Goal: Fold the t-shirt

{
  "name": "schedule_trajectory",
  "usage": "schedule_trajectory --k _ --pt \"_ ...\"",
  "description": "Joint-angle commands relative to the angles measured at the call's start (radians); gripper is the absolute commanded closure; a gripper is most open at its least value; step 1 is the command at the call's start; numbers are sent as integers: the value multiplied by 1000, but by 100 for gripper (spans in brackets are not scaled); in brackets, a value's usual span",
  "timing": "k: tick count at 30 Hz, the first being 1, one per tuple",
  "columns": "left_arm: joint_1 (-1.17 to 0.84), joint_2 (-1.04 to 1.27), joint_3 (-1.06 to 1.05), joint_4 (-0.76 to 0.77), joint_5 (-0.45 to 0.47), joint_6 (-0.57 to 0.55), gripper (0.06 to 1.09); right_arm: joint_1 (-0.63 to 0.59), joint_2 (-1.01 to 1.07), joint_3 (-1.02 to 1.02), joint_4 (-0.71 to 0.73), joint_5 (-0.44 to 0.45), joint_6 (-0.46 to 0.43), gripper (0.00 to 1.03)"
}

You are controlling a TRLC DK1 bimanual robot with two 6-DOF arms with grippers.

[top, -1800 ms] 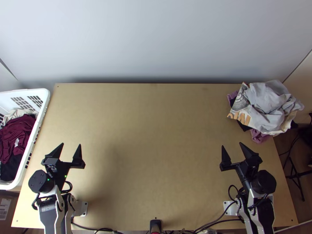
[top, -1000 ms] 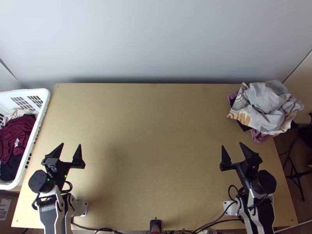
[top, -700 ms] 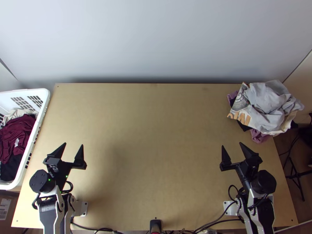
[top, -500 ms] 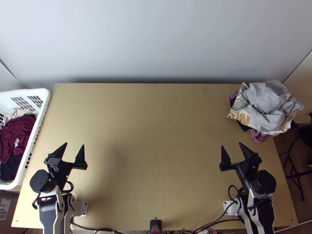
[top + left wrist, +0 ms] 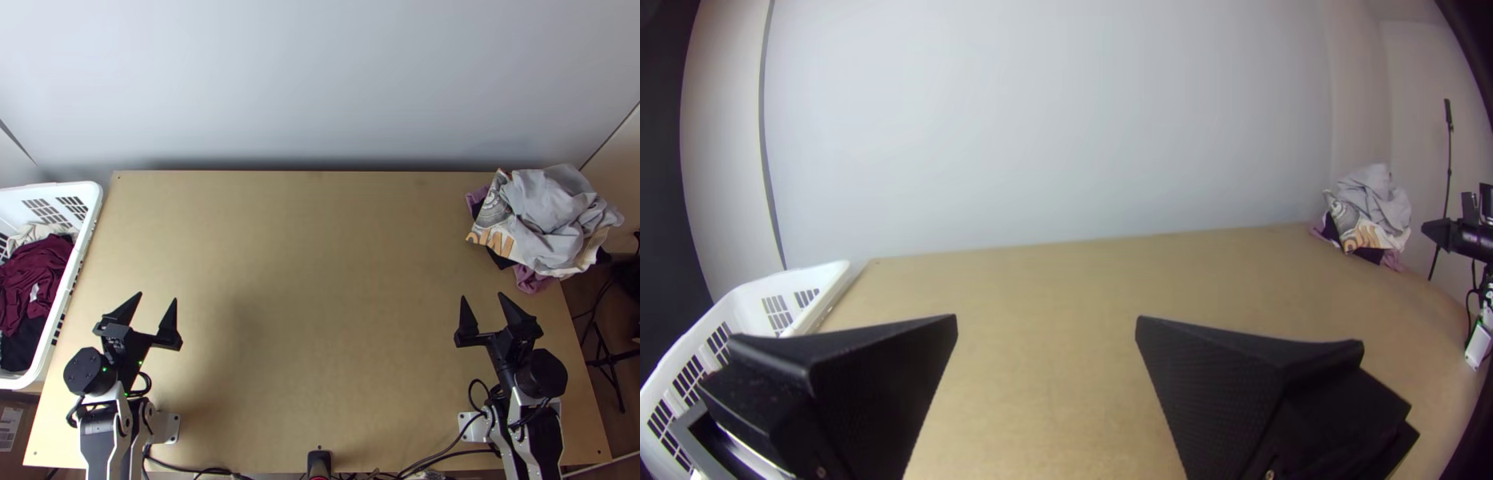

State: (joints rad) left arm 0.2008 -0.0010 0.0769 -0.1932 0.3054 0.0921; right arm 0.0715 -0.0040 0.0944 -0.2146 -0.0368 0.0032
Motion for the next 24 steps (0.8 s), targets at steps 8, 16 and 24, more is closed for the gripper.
schedule_trajectory --k 8,16,24 --pt "69 35 23 72 -61 -63 11 -12 1 42 90 21 31 5" --pt "141 434 343 51 -61 -84 11 24 288 306 135 28 46 5" --pt "103 728 644 -129 -61 -141 11 27 621 665 57 46 89 5"
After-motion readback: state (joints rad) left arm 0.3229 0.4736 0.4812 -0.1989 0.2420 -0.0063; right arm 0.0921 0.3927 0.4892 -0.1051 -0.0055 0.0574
